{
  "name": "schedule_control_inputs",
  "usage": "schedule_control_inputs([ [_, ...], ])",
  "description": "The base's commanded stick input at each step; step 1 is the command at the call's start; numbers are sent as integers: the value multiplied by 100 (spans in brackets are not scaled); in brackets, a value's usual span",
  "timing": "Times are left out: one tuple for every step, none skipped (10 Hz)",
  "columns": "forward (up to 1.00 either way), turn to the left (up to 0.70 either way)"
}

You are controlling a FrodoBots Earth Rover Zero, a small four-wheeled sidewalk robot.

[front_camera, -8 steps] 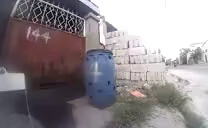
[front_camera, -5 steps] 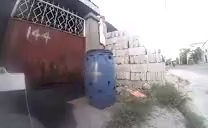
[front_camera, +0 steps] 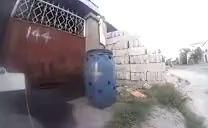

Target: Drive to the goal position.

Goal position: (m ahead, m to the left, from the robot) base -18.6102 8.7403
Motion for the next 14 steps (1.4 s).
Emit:
schedule_control_inputs([
  [-70, 0],
  [-70, 0],
  [-70, 0],
  [-70, 0],
  [-70, 0],
  [-70, 0],
  [-41, 0],
  [0, 0],
  [0, 0],
  [0, 0],
  [0, 0],
  [0, 0],
  [0, 0],
  [0, 0],
])
